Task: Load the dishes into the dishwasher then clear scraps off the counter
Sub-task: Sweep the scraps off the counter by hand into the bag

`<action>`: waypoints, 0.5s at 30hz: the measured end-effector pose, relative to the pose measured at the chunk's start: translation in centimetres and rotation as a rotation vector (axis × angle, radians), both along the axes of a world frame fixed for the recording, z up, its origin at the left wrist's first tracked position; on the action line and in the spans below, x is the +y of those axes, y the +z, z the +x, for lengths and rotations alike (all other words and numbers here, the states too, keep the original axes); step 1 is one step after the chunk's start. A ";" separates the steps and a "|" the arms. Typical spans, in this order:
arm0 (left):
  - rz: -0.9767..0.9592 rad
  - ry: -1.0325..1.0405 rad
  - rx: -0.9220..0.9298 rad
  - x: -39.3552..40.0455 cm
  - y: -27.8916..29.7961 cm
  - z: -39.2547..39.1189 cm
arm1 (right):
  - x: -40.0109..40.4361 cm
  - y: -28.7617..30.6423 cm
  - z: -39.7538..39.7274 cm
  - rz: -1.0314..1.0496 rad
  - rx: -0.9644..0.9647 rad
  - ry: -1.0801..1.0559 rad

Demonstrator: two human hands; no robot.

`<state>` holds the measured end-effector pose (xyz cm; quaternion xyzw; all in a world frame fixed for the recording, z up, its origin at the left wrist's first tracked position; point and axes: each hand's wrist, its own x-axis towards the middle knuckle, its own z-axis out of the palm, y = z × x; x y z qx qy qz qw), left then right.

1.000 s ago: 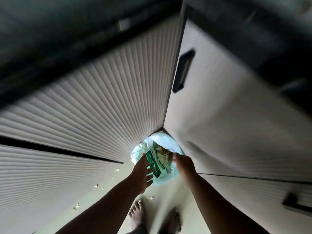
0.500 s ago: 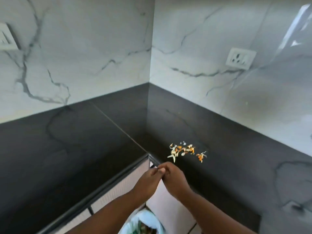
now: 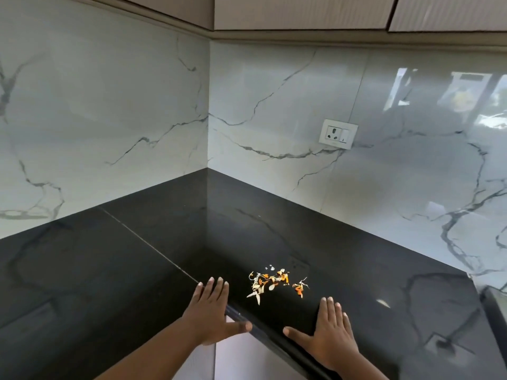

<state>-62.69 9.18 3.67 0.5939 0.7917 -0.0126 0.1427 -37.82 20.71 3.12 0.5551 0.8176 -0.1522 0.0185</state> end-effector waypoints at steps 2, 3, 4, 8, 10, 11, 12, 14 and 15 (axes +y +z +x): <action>-0.043 -0.023 0.058 1.6 -0.6 -0.3 | 0.7 -0.1 -0.4 0.010 -0.014 0.007; -0.045 -0.022 0.068 2.6 -0.9 -0.2 | 1.3 -0.1 -0.6 0.015 -0.022 0.021; -0.037 -0.014 0.068 3.6 -1.2 0.0 | 1.9 -0.2 -0.9 0.018 -0.031 0.040; 0.012 -0.012 0.054 7.4 -2.0 1.5 | 4.8 -0.4 -2.0 0.011 -0.036 0.156; 0.044 -0.047 0.041 9.2 -2.1 2.6 | 6.1 -0.6 -2.6 0.013 -0.023 0.222; 0.057 -0.063 0.037 10.0 -2.2 3.2 | 6.8 -0.7 -2.9 0.015 -0.016 0.257; 0.068 -0.085 0.041 10.6 -2.3 3.7 | 7.4 -0.7 -3.2 0.018 -0.016 0.293; 0.070 -0.137 0.048 11.8 -2.6 4.7 | 8.7 -0.9 -3.8 0.028 -0.019 0.379; 0.073 -0.165 0.049 12.2 -2.6 5.2 | 9.4 -1.0 -4.1 0.035 -0.023 0.436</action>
